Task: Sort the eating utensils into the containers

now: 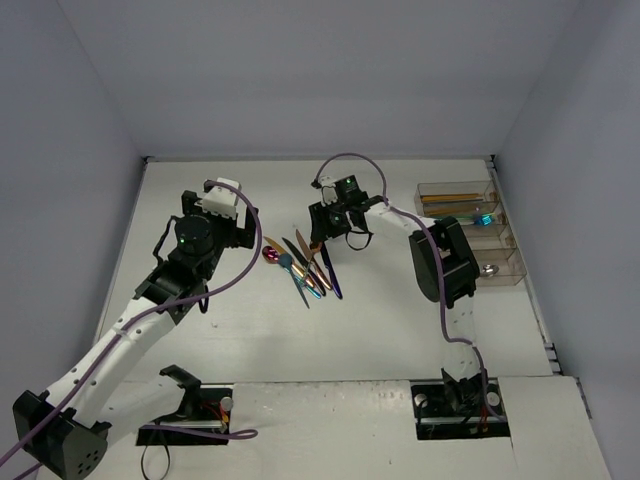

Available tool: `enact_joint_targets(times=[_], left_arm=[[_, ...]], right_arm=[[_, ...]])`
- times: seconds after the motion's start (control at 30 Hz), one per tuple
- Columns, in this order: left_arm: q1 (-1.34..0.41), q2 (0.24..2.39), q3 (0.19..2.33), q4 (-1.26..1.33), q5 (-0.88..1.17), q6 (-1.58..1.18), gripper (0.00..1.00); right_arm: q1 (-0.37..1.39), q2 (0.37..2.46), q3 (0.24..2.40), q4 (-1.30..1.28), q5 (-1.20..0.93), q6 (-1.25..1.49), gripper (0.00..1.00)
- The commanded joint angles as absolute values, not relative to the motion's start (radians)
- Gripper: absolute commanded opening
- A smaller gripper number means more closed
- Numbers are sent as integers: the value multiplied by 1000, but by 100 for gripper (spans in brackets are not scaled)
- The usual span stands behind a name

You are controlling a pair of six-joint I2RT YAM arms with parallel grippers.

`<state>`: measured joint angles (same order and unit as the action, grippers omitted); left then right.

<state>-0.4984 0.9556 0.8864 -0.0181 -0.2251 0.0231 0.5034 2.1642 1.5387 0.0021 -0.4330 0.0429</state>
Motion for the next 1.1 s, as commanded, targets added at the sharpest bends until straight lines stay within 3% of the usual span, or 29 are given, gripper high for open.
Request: enact_joint_targets(times=[0.0,0.4,0.63,0.83,1.07], left_arm=[[-505,957,945,38,-224,21,90],[-505,958,944,38,-222,21,90],[-505,959,945,40,-221,20,90],[-505,957,945,37,-222,20,90],[-505,956,946,35,-225,23,90]], right_arm=[[501,2169,1604,37,-493,28,43],[503,2184,1581,36,-510,21,33],[502,2177,1580,37,-506,19,10],[499,2125,1590,37,-499,26,0],[460,1954,1521,37,-408,50,0]])
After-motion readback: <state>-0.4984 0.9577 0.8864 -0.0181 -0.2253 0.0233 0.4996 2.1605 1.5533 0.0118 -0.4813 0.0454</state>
